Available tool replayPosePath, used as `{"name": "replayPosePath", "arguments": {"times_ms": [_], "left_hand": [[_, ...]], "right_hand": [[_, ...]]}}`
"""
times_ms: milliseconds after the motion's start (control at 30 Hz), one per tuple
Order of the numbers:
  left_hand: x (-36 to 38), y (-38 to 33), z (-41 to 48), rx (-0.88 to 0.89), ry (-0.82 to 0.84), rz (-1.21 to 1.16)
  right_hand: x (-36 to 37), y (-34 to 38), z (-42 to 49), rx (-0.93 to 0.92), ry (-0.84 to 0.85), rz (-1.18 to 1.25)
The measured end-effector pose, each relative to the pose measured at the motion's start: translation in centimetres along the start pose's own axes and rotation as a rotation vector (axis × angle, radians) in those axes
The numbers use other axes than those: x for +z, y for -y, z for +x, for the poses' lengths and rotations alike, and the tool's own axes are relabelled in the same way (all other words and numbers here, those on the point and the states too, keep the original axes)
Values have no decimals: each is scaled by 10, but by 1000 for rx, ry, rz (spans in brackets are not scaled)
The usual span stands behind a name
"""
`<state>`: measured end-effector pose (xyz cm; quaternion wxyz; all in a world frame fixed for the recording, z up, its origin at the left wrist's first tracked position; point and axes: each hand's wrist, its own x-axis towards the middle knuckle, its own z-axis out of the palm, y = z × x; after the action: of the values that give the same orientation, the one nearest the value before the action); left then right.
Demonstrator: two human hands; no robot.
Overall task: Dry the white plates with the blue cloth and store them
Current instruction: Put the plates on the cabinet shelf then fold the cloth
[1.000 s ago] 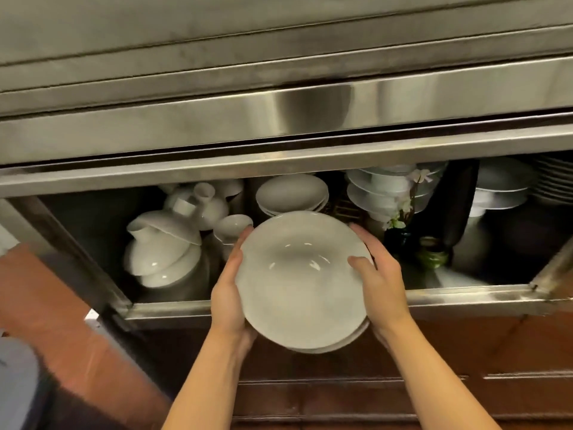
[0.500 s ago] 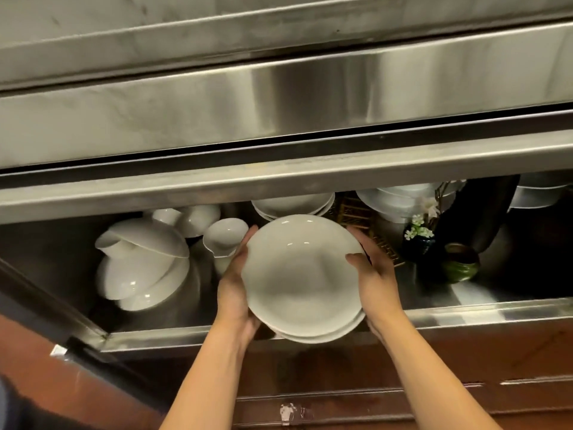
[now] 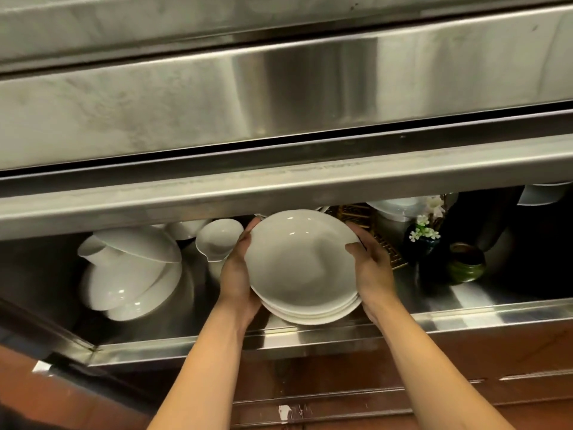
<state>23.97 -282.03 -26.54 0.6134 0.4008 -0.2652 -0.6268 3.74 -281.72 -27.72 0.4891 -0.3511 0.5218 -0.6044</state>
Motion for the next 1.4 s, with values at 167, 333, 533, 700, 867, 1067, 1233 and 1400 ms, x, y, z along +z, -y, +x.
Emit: {"name": "replayPosePath", "arguments": {"times_ms": [167,333,533,700,867,1067,1233,1400], "left_hand": [[7,-9,-6,140,-168,177],[9,-37,-41,622,-179,445],[-6,-63,-140,845,-189,479],[-31,-79,-290,1010,-539,503],[-33,-101,-496,1210,-895,561],[-34,-70,-727,1343,-1270,721],[-40,-19,-928,1290,-1556,778],[-45,13,-1088,1225,-1733,797]], "right_hand": [[-4,10,1,-161,25,-301],[4,54,-34,-543,130,-344],[39,68,-93,-645,545,-214],[77,78,-179,-604,972,14],[116,94,-346,-544,1371,276],[99,107,-568,-485,1769,499],[55,95,-771,-360,1981,614],[8,87,-933,-224,2088,643]]}}
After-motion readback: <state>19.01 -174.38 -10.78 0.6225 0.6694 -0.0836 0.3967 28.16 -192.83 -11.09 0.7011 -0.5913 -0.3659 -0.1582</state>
